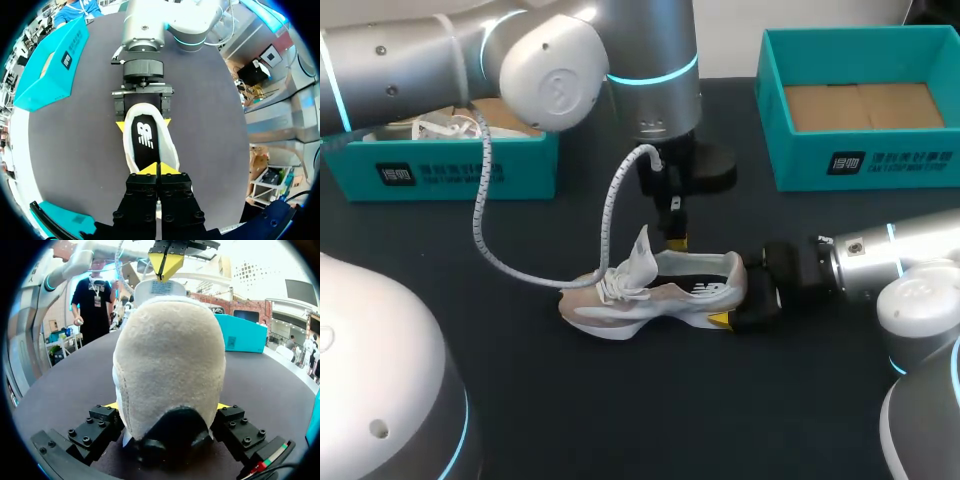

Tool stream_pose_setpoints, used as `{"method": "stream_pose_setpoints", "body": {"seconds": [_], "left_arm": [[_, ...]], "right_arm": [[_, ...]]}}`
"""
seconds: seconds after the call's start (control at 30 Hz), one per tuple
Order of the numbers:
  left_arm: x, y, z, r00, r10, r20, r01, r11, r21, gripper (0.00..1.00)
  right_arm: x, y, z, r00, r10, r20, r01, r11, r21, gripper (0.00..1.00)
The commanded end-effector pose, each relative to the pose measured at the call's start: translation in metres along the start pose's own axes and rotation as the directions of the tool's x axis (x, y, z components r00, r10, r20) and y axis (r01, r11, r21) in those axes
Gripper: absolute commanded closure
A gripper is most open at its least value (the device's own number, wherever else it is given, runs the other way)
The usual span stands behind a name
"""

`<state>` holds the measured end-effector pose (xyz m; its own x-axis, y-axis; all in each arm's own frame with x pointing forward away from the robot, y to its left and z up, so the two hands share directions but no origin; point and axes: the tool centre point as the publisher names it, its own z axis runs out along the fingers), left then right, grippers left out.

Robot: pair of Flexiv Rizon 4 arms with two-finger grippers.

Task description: Take the shoe out of the shoebox, open the shoe tongue, remove and reinsert the insole, then place the shoe into the shoebox

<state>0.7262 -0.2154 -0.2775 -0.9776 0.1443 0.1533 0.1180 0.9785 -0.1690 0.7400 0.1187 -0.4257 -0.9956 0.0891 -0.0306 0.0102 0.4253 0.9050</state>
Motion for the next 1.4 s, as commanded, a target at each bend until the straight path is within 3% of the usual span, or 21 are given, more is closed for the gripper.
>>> {"method": "stream_pose_setpoints", "body": {"seconds": [0.03,0.2,0.33,0.77,1.2,1.23,1.3,1.4], "left_arm": [[-0.002,-0.004,0.020,1.000,0.016,-0.004,-0.016,1.000,0.001,1.00],[-0.004,-0.014,0.041,0.998,0.042,-0.038,-0.041,0.999,0.017,1.00],[-0.006,-0.019,0.058,0.998,0.052,-0.042,-0.053,0.999,-0.013,1.00],[-0.007,-0.015,0.099,0.995,0.035,-0.088,-0.037,0.999,-0.016,1.00],[0.009,0.001,0.106,0.998,0.035,-0.061,-0.035,0.999,-0.002,1.00],[0.008,0.002,0.107,0.998,0.033,-0.058,-0.034,0.999,-0.016,0.82],[0.006,0.003,0.108,0.998,0.031,-0.049,-0.032,0.999,-0.011,0.59],[0.005,0.005,0.106,0.999,0.029,-0.044,-0.029,1.000,-0.008,0.56]], "right_arm": [[0.002,-0.004,0.004,1.000,0.000,0.002,0.000,1.000,0.001,1.00],[0.002,-0.004,0.004,1.000,0.000,0.002,0.000,1.000,0.001,1.00],[0.002,-0.004,0.004,1.000,0.000,0.002,0.000,1.000,0.001,1.00],[0.002,-0.004,0.004,1.000,0.000,0.002,0.000,1.000,0.001,1.00],[0.002,-0.004,0.004,1.000,0.000,0.002,0.000,1.000,0.001,1.00],[0.002,-0.004,0.004,1.000,0.000,0.002,0.000,1.000,0.001,1.00],[0.002,-0.004,0.004,1.000,0.000,0.002,0.000,1.000,0.001,1.00],[0.002,-0.004,0.004,1.000,0.000,0.002,0.000,1.000,0.001,1.00]]}}
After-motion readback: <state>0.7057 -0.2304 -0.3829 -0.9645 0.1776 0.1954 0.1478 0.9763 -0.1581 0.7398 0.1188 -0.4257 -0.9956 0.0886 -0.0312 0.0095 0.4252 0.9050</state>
